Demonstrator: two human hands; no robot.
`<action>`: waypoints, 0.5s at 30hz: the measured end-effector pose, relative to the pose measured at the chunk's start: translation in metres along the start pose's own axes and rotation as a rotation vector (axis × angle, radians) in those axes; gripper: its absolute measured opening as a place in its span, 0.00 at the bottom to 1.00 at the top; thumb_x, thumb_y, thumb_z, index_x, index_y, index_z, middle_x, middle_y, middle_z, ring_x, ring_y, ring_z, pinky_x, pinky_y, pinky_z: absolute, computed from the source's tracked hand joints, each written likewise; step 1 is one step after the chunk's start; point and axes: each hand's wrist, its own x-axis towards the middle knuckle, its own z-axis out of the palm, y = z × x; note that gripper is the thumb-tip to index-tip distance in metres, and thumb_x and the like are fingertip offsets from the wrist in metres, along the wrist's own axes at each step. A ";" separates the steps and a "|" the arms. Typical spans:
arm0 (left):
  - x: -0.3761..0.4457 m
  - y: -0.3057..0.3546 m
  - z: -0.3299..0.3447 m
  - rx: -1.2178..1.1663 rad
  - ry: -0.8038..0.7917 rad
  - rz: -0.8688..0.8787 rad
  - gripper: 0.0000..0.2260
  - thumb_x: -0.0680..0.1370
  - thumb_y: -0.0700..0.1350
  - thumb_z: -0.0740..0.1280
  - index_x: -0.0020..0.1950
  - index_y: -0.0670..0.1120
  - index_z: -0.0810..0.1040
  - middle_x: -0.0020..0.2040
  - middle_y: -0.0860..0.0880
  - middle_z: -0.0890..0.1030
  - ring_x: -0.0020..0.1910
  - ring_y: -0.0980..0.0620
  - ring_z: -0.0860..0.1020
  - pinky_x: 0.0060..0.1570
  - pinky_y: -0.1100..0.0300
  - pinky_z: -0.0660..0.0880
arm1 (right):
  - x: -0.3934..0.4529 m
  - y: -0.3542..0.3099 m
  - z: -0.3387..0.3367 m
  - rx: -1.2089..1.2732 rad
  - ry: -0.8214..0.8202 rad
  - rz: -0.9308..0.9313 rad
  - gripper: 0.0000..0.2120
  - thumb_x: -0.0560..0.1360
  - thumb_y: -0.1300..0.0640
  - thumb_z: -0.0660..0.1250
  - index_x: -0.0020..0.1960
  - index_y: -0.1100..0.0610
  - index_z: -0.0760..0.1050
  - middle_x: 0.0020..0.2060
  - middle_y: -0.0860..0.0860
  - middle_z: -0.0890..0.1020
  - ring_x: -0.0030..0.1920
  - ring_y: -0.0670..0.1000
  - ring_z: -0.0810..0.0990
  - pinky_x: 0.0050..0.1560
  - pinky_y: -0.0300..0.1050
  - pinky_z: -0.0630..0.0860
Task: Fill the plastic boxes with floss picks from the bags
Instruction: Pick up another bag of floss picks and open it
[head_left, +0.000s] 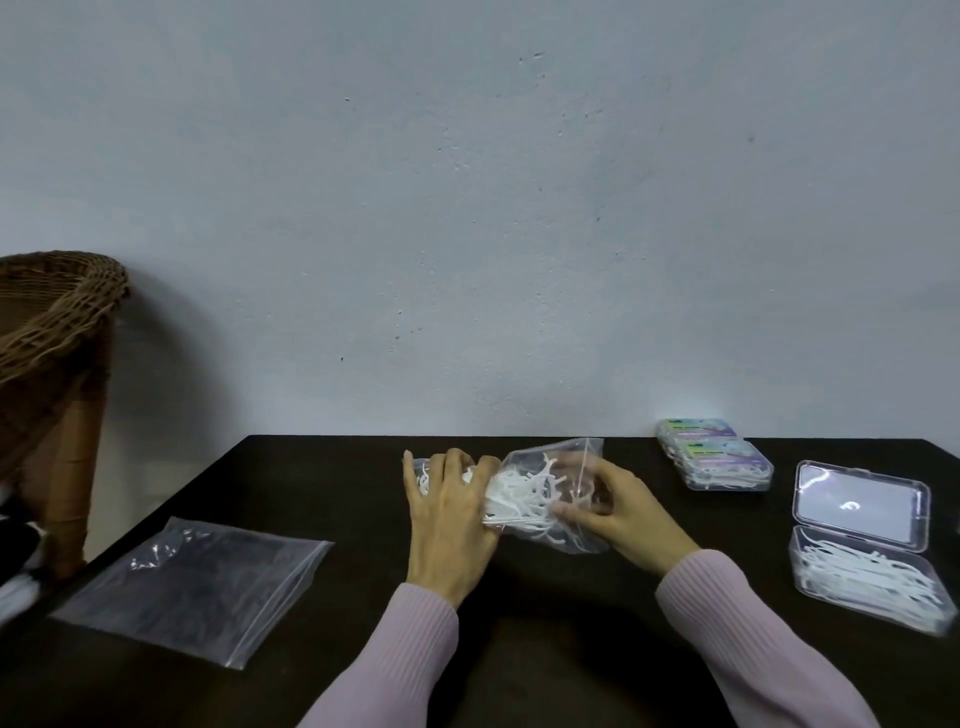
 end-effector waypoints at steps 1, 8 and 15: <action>0.000 0.001 0.001 -0.007 -0.001 0.006 0.24 0.61 0.56 0.79 0.53 0.50 0.78 0.46 0.48 0.78 0.50 0.47 0.79 0.64 0.36 0.59 | 0.000 0.001 0.002 -0.027 -0.019 0.006 0.18 0.72 0.58 0.69 0.58 0.47 0.70 0.52 0.45 0.78 0.49 0.41 0.79 0.46 0.34 0.78; -0.001 0.003 0.001 -0.006 -0.019 0.036 0.24 0.60 0.57 0.78 0.52 0.52 0.79 0.46 0.50 0.78 0.49 0.49 0.79 0.64 0.39 0.57 | 0.003 0.010 0.006 -0.067 -0.013 0.021 0.10 0.71 0.57 0.70 0.49 0.48 0.74 0.51 0.50 0.80 0.47 0.43 0.81 0.44 0.35 0.78; 0.000 -0.002 -0.006 -0.001 -0.108 -0.042 0.23 0.74 0.58 0.67 0.67 0.54 0.68 0.63 0.50 0.70 0.67 0.51 0.66 0.71 0.45 0.38 | 0.001 0.007 -0.001 0.017 0.139 0.023 0.10 0.68 0.59 0.72 0.45 0.46 0.75 0.43 0.45 0.81 0.43 0.41 0.81 0.39 0.32 0.77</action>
